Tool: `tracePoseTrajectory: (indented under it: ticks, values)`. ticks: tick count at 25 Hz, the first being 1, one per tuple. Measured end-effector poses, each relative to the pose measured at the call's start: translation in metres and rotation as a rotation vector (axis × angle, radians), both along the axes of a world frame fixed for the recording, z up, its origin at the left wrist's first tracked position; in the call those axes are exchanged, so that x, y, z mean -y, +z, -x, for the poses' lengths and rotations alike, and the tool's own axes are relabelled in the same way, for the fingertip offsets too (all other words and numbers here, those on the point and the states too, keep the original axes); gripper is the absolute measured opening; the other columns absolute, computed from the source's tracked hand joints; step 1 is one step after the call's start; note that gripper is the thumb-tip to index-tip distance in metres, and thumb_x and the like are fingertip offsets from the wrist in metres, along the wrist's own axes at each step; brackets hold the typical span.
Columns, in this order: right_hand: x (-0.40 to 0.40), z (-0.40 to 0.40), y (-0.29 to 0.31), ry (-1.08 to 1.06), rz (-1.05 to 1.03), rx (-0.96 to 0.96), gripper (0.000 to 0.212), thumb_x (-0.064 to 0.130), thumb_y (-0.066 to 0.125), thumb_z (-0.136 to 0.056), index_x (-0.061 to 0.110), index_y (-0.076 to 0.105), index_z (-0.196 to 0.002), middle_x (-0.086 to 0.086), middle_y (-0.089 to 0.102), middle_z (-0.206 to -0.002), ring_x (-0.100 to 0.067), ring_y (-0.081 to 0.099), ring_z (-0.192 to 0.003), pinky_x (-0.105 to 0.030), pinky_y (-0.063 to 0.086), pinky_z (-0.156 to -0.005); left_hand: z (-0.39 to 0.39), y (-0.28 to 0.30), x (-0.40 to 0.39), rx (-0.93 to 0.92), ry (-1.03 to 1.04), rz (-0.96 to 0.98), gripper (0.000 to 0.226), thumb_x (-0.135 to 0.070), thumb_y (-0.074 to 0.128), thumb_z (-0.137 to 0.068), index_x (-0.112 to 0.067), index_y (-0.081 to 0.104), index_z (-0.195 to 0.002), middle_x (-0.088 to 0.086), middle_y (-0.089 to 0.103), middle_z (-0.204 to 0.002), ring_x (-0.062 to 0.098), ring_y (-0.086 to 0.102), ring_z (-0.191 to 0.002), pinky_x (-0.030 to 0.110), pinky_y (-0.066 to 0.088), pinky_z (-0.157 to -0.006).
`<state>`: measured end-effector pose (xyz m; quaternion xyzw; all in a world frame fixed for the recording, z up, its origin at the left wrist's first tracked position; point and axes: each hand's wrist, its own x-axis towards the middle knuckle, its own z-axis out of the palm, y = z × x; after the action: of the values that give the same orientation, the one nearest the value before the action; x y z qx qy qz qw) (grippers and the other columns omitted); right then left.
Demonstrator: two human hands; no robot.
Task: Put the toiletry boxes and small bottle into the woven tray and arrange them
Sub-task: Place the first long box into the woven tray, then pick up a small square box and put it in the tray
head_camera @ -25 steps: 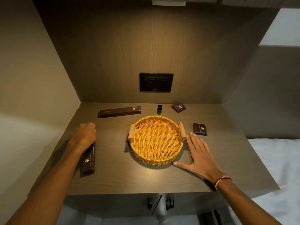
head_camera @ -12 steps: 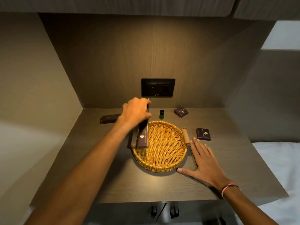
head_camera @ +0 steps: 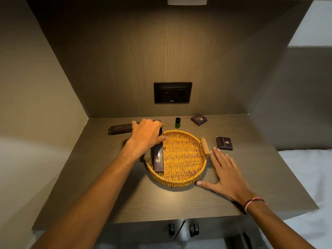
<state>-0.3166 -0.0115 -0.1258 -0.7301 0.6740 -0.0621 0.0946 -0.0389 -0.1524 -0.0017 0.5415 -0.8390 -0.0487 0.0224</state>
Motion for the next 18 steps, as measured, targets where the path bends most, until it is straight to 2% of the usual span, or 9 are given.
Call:
tracePoseTrajectory:
  ticks: [4,6,7,9,12,13,15,16,18]
  values:
    - [-0.001,-0.002,0.004,0.009,0.017,0.017,0.129,0.101,0.028,-0.065,0.020,-0.012,-0.156,-0.004,-0.015,-0.167,-0.013,-0.016,-0.152,-0.036,-0.012,-0.121,-0.037,-0.016,-0.004,-0.412,0.170,0.284,0.036,-0.040,0.044,-0.100,-0.023,0.058,-0.128,0.008,0.062,-0.121,0.025,0.059,-0.112,0.045,0.045,-0.092]
    - [-0.002,-0.002,0.006,0.008,0.021,0.023,0.130,0.102,0.027,-0.064,0.018,-0.008,-0.158,-0.004,-0.013,-0.167,-0.012,-0.016,-0.151,-0.035,-0.012,-0.120,-0.066,-0.041,-0.007,-0.506,0.305,0.284,0.034,-0.032,0.040,-0.102,-0.017,0.059,-0.126,0.011,0.063,-0.120,0.027,0.059,-0.111,0.043,0.046,-0.092]
    - [-0.002,-0.003,0.006,0.004,0.025,0.027,0.130,0.101,0.027,-0.065,0.018,-0.005,-0.159,-0.005,-0.011,-0.167,-0.012,-0.014,-0.151,-0.036,-0.011,-0.121,-0.081,-0.058,-0.011,-0.482,0.348,0.218,0.036,-0.032,0.039,-0.103,-0.016,0.057,-0.129,0.013,0.062,-0.125,0.029,0.058,-0.116,0.046,0.045,-0.097]
    - [-0.003,-0.003,0.007,-0.006,0.039,0.046,0.129,0.100,0.030,-0.065,0.017,0.000,-0.159,-0.005,-0.006,-0.168,-0.013,-0.008,-0.154,-0.037,-0.007,-0.122,-0.101,-0.095,-0.026,-0.319,0.342,0.047,0.046,-0.039,0.034,-0.103,-0.020,0.045,-0.143,0.014,0.049,-0.147,0.029,0.045,-0.136,0.052,0.032,-0.112]
    - [-0.005,-0.004,0.010,-0.043,0.063,0.123,0.119,0.095,0.037,-0.068,0.021,0.016,-0.159,-0.005,0.010,-0.169,-0.022,0.009,-0.155,-0.041,0.004,-0.123,-0.112,-0.127,-0.035,-0.120,0.231,0.067,0.063,-0.057,0.026,-0.099,-0.027,0.023,-0.154,0.012,0.021,-0.164,0.026,0.018,-0.152,0.050,0.013,-0.121]
    - [-0.006,-0.004,0.011,-0.059,0.083,0.163,0.111,0.091,0.041,-0.071,0.023,0.024,-0.157,-0.004,0.019,-0.167,-0.023,0.018,-0.153,-0.045,0.012,-0.122,-0.111,-0.128,-0.033,-0.106,0.228,0.089,0.067,-0.062,0.023,-0.097,-0.028,0.021,-0.155,0.012,0.019,-0.164,0.025,0.016,-0.152,0.050,0.012,-0.121]
    - [-0.012,-0.001,0.013,-0.063,0.143,0.265,0.088,0.076,0.049,-0.077,0.026,0.041,-0.149,0.000,0.038,-0.155,-0.018,0.038,-0.141,-0.050,0.037,-0.116,-0.111,-0.128,-0.030,-0.094,0.238,0.108,0.073,-0.069,0.019,-0.093,-0.030,0.022,-0.154,0.012,0.019,-0.164,0.025,0.017,-0.152,0.050,0.010,-0.121]
    - [-0.015,-0.001,0.014,-0.062,0.173,0.323,0.074,0.067,0.052,-0.079,0.028,0.049,-0.142,0.004,0.045,-0.146,-0.011,0.044,-0.131,-0.047,0.048,-0.106,-0.111,-0.128,-0.028,-0.094,0.243,0.114,0.075,-0.072,0.018,-0.091,-0.030,0.022,-0.154,0.012,0.019,-0.164,0.025,0.017,-0.152,0.049,0.009,-0.120]
    - [-0.015,-0.001,0.020,-0.098,0.251,0.429,0.043,0.050,0.054,-0.083,0.034,0.056,-0.123,0.012,0.049,-0.127,0.001,0.051,-0.115,-0.035,0.057,-0.091,-0.111,-0.130,-0.027,-0.102,0.256,0.112,0.077,-0.074,0.018,-0.090,-0.031,0.022,-0.154,0.011,0.018,-0.164,0.025,0.016,-0.152,0.049,0.008,-0.120]
